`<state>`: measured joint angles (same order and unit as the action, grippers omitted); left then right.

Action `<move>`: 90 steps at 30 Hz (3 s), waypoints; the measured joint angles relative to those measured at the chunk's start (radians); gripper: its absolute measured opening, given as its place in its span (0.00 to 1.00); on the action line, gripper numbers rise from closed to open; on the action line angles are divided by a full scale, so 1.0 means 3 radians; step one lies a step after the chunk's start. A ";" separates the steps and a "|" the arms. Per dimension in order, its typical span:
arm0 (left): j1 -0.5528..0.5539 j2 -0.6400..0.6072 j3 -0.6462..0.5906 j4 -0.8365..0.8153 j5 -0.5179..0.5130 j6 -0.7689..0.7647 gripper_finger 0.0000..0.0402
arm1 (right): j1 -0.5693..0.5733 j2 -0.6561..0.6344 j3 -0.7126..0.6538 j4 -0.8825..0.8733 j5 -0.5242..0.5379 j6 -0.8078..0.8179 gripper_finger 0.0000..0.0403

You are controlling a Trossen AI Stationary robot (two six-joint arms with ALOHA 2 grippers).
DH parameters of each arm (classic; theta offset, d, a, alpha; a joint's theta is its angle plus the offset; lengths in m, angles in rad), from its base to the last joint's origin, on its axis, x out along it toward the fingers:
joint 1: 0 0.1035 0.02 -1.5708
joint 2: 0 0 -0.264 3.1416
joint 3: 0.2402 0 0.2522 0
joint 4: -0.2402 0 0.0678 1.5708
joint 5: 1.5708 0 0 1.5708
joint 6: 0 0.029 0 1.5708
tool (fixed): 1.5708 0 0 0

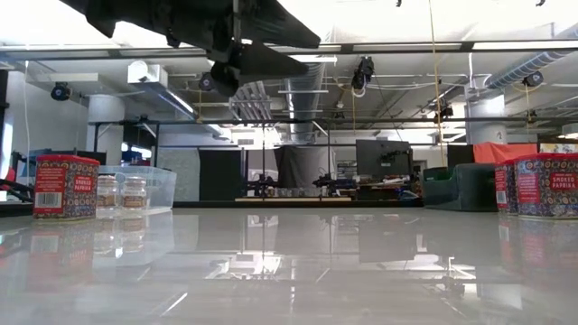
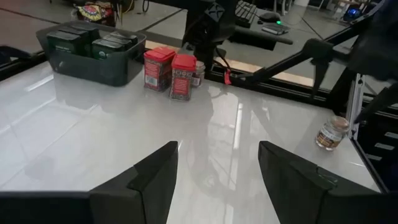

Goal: Sort spices by type
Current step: Put the brown seasoning bottle into the transparent bin

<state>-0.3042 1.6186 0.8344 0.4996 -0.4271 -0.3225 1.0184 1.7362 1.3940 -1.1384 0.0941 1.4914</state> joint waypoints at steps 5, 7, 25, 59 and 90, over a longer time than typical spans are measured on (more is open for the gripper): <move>0.0000 0.0094 0.0035 0.0004 0.0000 0.0063 0.52 | 0.0000 -0.0014 -0.0222 0.0297 -0.0251 0.0119 0.91; 0.0010 0.0128 0.0051 -0.0005 0.0000 0.0121 0.52 | 0.0000 -0.0021 -0.0279 0.0492 -0.0348 0.0169 0.91; 0.0142 0.0151 0.0080 0.0006 0.0001 0.0336 0.52 | -0.0009 -0.0131 -0.0304 0.0172 -0.0373 0.0154 0.91; 0.0142 0.0149 0.0075 0.0025 0.0001 0.0259 0.52 | 0.0057 0.0007 -0.0638 0.1158 -0.0429 0.0253 0.91; 0.0145 0.0155 0.0073 0.0121 -0.0150 0.0357 0.52 | -0.0321 -0.0001 -0.0383 0.0662 -0.0376 -0.1357 0.47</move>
<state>-0.2607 1.6650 0.8562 0.5360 -0.4721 -0.2153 0.9220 1.7360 1.2790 -0.9397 -0.0186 1.0843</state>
